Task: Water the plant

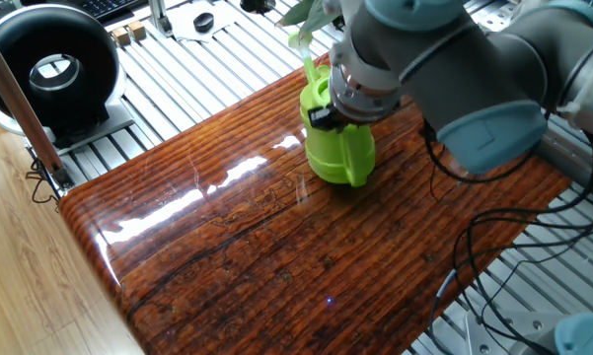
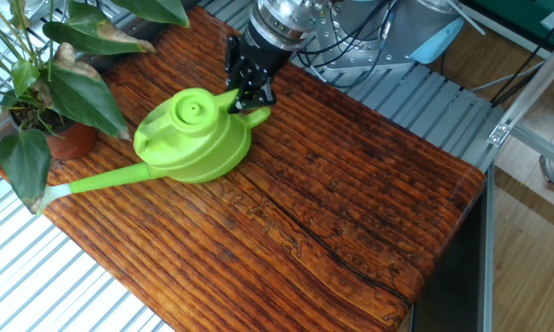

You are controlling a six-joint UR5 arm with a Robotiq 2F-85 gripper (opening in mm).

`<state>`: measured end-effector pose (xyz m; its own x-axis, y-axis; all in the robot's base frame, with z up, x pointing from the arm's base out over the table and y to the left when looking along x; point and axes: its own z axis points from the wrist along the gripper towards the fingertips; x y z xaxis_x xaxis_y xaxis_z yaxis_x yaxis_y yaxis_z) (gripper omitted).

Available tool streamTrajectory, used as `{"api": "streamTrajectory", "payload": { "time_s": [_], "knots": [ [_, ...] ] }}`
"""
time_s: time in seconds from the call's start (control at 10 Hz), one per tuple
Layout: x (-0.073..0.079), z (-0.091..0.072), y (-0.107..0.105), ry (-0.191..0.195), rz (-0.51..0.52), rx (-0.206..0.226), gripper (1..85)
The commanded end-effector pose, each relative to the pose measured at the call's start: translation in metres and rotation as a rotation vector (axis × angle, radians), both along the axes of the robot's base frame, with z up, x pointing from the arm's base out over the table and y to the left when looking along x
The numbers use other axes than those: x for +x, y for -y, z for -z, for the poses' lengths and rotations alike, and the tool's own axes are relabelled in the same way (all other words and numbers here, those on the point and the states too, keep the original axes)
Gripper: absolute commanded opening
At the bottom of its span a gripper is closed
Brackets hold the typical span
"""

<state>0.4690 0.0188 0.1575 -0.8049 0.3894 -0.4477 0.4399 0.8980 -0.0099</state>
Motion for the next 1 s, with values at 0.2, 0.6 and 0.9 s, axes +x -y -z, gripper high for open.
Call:
{"api": "streamTrajectory", "payload": {
  "time_s": [0.2, 0.6, 0.9],
  "knots": [
    [-0.005, 0.045, -0.036, -0.028, -0.058, 0.201, 1.3],
    [0.004, 0.059, -0.036, -0.021, -0.111, 0.163, 27.0],
    [0.004, 0.064, -0.03, -0.03, -0.114, 0.146, 39.0]
  ]
}}
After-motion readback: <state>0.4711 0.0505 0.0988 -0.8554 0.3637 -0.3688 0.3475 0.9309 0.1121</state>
